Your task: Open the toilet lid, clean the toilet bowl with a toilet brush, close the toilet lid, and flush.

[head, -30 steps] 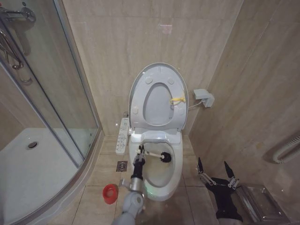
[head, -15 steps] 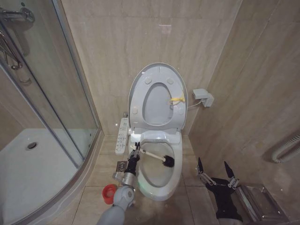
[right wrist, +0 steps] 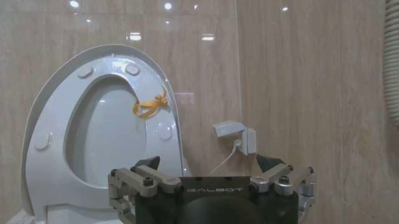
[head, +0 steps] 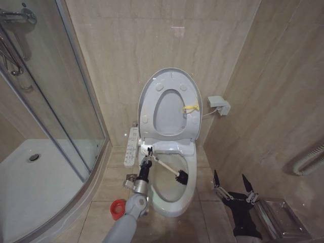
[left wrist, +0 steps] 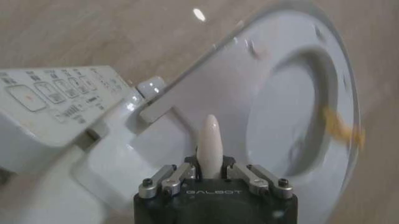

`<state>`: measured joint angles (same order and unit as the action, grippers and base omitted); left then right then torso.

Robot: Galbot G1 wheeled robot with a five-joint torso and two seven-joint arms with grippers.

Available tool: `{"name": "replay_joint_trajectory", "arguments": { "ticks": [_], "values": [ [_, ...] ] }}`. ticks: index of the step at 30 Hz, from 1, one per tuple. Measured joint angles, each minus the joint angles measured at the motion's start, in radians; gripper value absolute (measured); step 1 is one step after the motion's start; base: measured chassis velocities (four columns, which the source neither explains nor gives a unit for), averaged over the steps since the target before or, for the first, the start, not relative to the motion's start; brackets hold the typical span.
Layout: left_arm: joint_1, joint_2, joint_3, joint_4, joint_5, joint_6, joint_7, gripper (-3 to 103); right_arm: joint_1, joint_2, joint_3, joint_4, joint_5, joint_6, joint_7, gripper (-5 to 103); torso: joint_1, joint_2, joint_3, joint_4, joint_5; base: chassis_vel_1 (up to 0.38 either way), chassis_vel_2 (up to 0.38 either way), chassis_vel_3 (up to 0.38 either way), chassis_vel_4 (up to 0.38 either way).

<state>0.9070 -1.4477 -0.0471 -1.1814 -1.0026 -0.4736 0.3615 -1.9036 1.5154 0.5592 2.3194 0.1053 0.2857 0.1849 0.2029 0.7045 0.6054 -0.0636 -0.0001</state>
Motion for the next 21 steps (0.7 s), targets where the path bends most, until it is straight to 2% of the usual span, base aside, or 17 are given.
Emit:
{"name": "replay_joint_trajectory", "arguments": {
  "ticks": [1,3,4,5,6,9,12,17,21],
  "values": [
    [0.000,0.000,0.000,0.000,0.000,0.000,0.000,22,0.000,0.000,0.000,0.000,0.000,0.000,0.000,100,0.000,0.000,0.000,0.0000,0.0000,0.000,0.000,0.000,0.000],
    [-0.006,0.007,-0.004,0.066,0.130,-0.020,0.023,22,0.000,0.000,0.000,0.000,0.000,0.000,0.000,100,0.000,0.000,0.000,-0.0003,0.0004,0.000,0.000,0.000,0.000],
    [-0.008,0.008,-0.007,0.087,0.175,-0.031,0.033,22,0.000,0.000,0.000,0.000,0.000,0.000,0.000,100,0.000,0.000,0.000,0.0006,-0.0005,0.000,0.000,0.000,0.000],
    [-0.008,0.008,-0.007,0.087,0.175,-0.031,0.033,22,0.000,0.000,0.000,0.000,0.000,0.000,0.000,100,0.000,0.000,0.000,0.0006,-0.0005,0.000,0.000,0.000,0.000],
    [-0.014,0.007,-0.013,0.105,0.219,-0.043,0.043,22,0.000,0.000,0.000,0.000,0.000,0.000,0.000,100,0.000,0.000,0.000,-0.0004,0.0003,0.000,0.000,0.000,0.000],
    [-0.018,0.007,-0.014,0.120,0.297,-0.062,0.059,22,0.000,0.000,0.000,0.000,0.000,0.000,0.000,100,0.000,0.000,0.000,-0.0002,0.0001,0.000,0.000,0.000,0.000],
    [-0.021,0.008,-0.010,0.118,0.300,-0.063,0.060,22,0.000,0.000,0.000,0.000,0.000,0.000,0.000,100,0.000,0.000,0.000,-0.0004,0.0002,0.000,0.000,0.000,0.000],
    [-0.022,-0.007,0.010,0.116,0.195,-0.040,0.050,22,0.000,0.000,0.000,0.000,0.000,0.000,0.000,100,0.000,0.000,0.000,-0.0002,0.0004,0.000,0.000,0.000,0.000],
    [-0.012,-0.038,0.028,0.141,0.171,-0.037,0.032,22,0.000,0.000,0.000,0.000,0.000,0.000,0.000,100,0.000,0.000,0.000,0.0007,0.0009,0.000,0.000,0.000,0.000]
  ]
}}
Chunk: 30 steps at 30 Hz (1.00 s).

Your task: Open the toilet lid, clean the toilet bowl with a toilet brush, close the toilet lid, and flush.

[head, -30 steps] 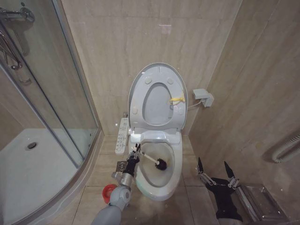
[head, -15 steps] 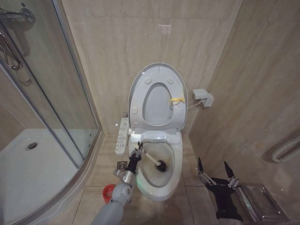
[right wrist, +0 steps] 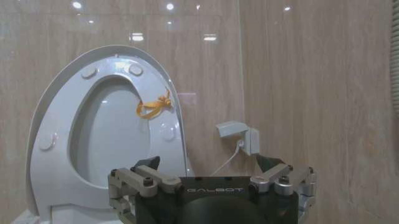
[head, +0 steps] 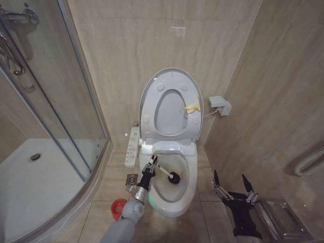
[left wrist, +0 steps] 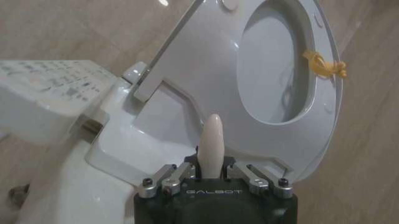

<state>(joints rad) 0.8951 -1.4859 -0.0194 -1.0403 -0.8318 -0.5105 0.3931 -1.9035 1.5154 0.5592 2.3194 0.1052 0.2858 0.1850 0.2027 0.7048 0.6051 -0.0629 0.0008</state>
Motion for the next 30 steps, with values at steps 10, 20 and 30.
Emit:
{"name": "replay_joint_trajectory", "arguments": {
  "ticks": [10,20,30],
  "values": [
    [0.024,-0.061,0.045,-0.063,-0.284,0.067,-0.024,21,0.000,0.000,0.000,0.000,0.000,0.000,0.000,100,0.000,0.000,0.000,-0.0016,-0.0003,0.000,0.000,0.000,0.000],
    [0.032,-0.004,0.038,-0.118,-0.313,0.088,-0.050,24,0.000,0.000,0.000,0.000,0.000,0.000,0.000,100,0.000,0.000,0.000,-0.0014,-0.0011,0.000,0.000,0.000,0.000],
    [0.003,0.002,0.030,-0.069,-0.221,0.084,-0.049,19,0.000,0.000,0.000,0.000,0.000,0.000,0.000,100,0.000,0.000,0.000,-0.0018,-0.0010,0.000,0.000,0.000,0.000]
  ]
}}
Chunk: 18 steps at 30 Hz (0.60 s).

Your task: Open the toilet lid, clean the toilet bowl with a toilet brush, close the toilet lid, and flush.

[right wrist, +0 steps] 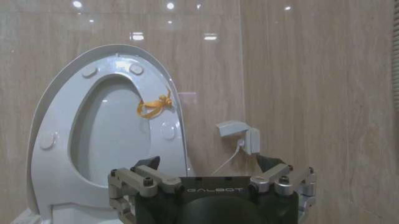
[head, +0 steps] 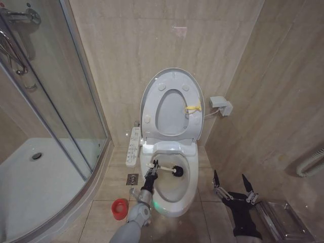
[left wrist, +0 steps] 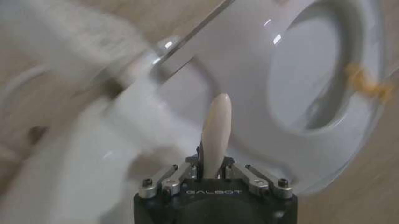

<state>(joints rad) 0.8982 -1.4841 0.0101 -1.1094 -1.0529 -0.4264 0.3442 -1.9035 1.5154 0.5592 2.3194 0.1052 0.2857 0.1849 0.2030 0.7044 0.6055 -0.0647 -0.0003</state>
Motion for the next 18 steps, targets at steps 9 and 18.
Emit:
{"name": "replay_joint_trajectory", "arguments": {
  "ticks": [9,18],
  "values": [
    [0.003,0.025,-0.002,-0.093,-0.094,0.024,0.015,19,0.000,0.000,0.000,0.000,0.000,0.000,0.000,100,0.000,0.000,0.000,0.0004,0.0001,0.000,0.000,0.000,0.000],
    [-0.002,0.010,-0.010,0.060,0.143,-0.022,-0.012,22,0.000,0.000,0.000,0.000,0.000,0.000,0.000,100,0.000,0.000,0.000,0.0020,0.0008,0.000,0.000,0.000,0.000]
  ]
}}
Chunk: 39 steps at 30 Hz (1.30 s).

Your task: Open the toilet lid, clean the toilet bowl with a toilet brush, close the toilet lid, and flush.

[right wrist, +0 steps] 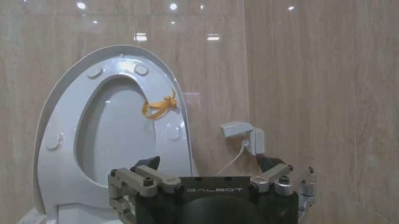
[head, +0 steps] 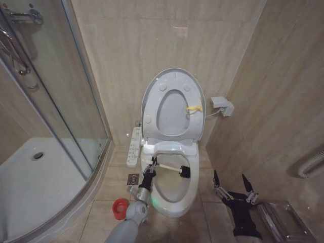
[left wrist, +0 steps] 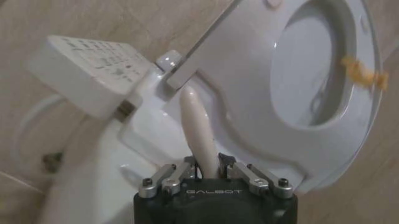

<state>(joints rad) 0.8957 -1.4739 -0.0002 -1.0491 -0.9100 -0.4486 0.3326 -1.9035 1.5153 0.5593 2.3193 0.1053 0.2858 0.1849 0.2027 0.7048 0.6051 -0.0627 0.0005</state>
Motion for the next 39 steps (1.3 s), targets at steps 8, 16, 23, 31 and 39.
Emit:
{"name": "replay_joint_trajectory", "arguments": {
  "ticks": [8,16,23,31,39],
  "values": [
    [-0.003,0.021,-0.018,-0.069,0.037,-0.027,0.004,26,0.000,0.000,0.000,0.000,0.000,0.000,0.000,100,0.000,0.000,0.001,-0.0025,-0.0010,0.000,0.000,0.000,0.000],
    [-0.012,0.007,0.018,-0.024,0.090,-0.037,0.104,21,0.000,0.000,0.000,0.000,0.000,0.000,0.000,100,0.000,0.000,0.000,0.0001,0.0002,0.000,0.000,0.000,0.000],
    [-0.004,0.008,0.013,0.026,0.235,-0.086,0.171,18,0.000,0.000,0.000,0.000,0.000,0.000,0.000,100,0.000,0.000,0.000,-0.0014,-0.0002,0.000,0.000,0.000,0.000],
    [-0.006,0.026,0.007,0.020,0.182,-0.083,0.194,18,0.000,0.000,0.000,0.000,0.000,0.000,0.000,100,0.000,0.000,0.000,-0.0017,-0.0008,0.000,0.000,0.000,0.000],
    [0.032,0.059,-0.007,-0.177,-0.049,-0.008,0.180,18,0.000,0.000,0.000,0.000,0.000,0.000,0.000,100,0.001,-0.001,0.001,-0.0026,-0.0012,0.000,0.000,0.000,0.000]
  ]
}}
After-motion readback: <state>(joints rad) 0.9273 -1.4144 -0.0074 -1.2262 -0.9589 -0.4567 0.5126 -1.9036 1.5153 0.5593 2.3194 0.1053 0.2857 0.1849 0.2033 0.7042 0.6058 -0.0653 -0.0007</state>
